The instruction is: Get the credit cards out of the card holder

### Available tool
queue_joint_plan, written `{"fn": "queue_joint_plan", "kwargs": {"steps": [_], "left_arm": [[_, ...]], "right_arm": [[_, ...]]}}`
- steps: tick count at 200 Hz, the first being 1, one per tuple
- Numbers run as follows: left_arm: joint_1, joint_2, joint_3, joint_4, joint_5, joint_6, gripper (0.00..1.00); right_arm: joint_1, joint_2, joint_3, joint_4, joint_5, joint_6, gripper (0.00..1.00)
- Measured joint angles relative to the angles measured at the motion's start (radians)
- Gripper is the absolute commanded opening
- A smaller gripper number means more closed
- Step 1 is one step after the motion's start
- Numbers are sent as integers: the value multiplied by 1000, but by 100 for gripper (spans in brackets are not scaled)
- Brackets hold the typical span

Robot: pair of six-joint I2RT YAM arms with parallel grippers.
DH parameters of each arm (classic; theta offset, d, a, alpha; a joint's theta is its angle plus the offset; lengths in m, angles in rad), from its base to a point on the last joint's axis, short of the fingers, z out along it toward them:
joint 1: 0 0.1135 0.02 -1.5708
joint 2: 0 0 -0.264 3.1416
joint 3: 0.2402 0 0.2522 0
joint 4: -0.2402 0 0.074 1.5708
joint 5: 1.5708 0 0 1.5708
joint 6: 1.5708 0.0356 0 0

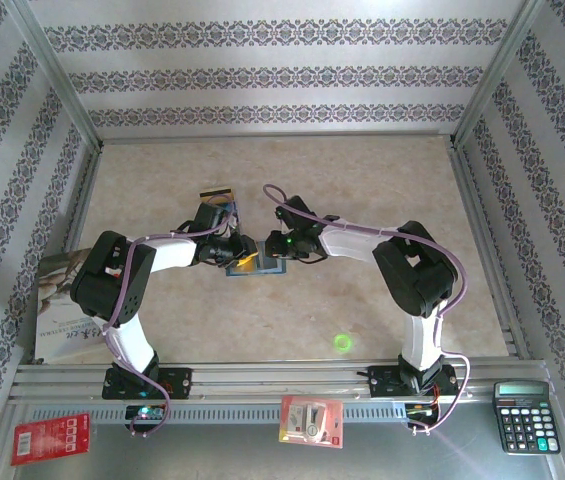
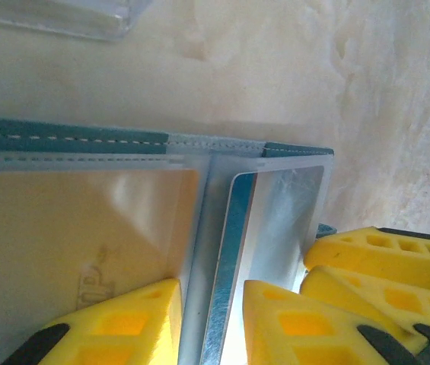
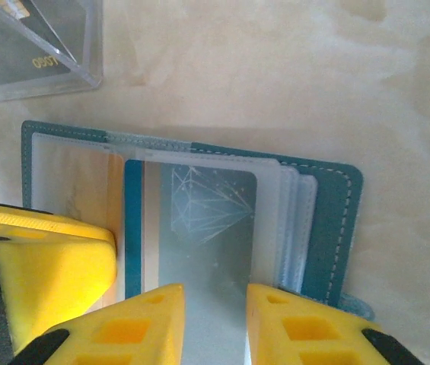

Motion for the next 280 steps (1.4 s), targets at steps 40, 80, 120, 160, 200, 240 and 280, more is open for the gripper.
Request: {"fn": "queue_joint_plan", "kwargs": {"steps": [40,80,120,160,200,240,280], "left_arm": [[9,0,0,0,0,0,27],[9,0,-1,0,1,1,26],[9,0,-1,0,2,1,23],[9,0,-2,0,3,3,23],[9,0,-2,-2,3,7,22],[9,0,-2,-4,3,8,21],[9,0,-2,-4,5,8,19]], "right_arm": [[-8,1,0,-1,-1,0,28],[-8,11,0,0,-12,-2,25],[-8,17,2,-1,-19,-3,24],[-8,13,2,-4,-11,-7,24],[-13,-12,2,-8,-13,-19,23],[-14,-12,2,-8,-23,-22,22],[-14,-5,2,-9,-29,-22,20]]}}
